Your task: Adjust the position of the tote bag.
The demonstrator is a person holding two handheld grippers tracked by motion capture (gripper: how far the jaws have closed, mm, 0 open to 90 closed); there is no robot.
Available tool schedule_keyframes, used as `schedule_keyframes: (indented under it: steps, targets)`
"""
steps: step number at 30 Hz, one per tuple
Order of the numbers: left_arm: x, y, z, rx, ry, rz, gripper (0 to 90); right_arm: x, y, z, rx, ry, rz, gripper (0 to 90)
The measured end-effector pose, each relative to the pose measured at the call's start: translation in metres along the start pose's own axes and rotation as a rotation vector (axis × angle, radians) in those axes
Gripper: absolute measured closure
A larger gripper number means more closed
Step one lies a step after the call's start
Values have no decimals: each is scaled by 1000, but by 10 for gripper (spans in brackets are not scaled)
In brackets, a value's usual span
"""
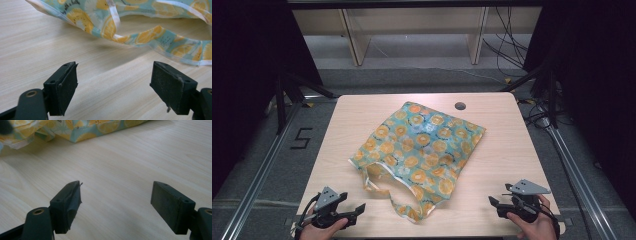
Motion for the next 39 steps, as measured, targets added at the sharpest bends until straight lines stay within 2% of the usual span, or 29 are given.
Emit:
schedule_keyframes:
  steps: [1,5,7,8,11,13,14,15,18,20,21,22,23,24,25,26,27,28,29,33,34,36,38,39]
  targets:
    - [-3,2,-1,-26,-27,14,207,0,0,0,1,1,3,249]
    - [-4,3,-1,-16,-13,14,207,-1,1,1,-1,-22,2,239]
    - [-4,3,-1,-17,-16,13,206,0,0,1,4,-10,6,237]
    - [-2,2,-2,-13,11,9,207,0,0,1,2,-6,4,234]
    - [-2,2,-2,-16,11,5,206,0,0,0,-3,-17,7,220]
    - [-1,2,-2,-19,11,2,203,1,1,-1,2,-24,-40,201]
    - [-2,2,-2,-23,-14,5,202,3,0,-1,-6,-9,-40,198]
    - [-2,3,-2,-29,-13,9,202,4,0,-2,-29,-16,-29,199]
    - [0,2,-3,-31,-16,3,202,9,1,-4,-32,-36,-59,199]
    - [1,1,-6,-47,-37,31,202,12,2,-6,-24,-29,-69,202]
    - [1,1,-8,-65,-54,46,202,13,3,-9,-46,-49,-66,203]
    - [1,0,-10,-58,-27,32,203,16,2,-10,-26,-37,-80,206]
    - [1,-1,-12,-67,-27,22,206,19,2,-12,-34,-35,-77,209]
    - [3,-2,-15,-66,-2,12,208,21,1,-15,-37,-45,-85,213]
    - [4,-3,-18,-76,-31,15,207,23,0,-17,-39,-52,-89,221]
    - [7,-4,-21,-83,-36,7,207,25,1,-20,-43,-64,-100,226]
    - [11,-6,-24,-85,-36,-8,207,27,2,-22,-61,-83,-82,227]
    - [15,-6,-27,-99,-41,-1,207,30,2,-24,-44,-83,-89,230]
    - [19,-7,-30,-101,-60,-8,206,31,3,-25,-45,-95,-97,235]
    - [33,-4,-46,-114,-88,-10,206,37,4,-31,-42,-119,-99,237]
    - [35,-2,-50,-123,-95,-17,206,38,5,-32,-42,-115,-102,237]
    - [41,2,-60,-104,-95,-21,203,40,6,-35,-54,-116,-112,238]
    - [43,6,-68,-108,-101,-3,202,40,6,-38,-41,-108,-117,240]
    - [45,9,-73,-106,-104,0,202,43,7,-39,-41,-86,-129,245]
Point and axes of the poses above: each handheld gripper's, and its own axes: y roughly forward along the jaws, z roughly out of its underside, x roughly to its left, the point moved 3 cm from there along y, roughly forward along the jaws, and after that the axes turned 15 degrees about x, right-handed, at the moved point
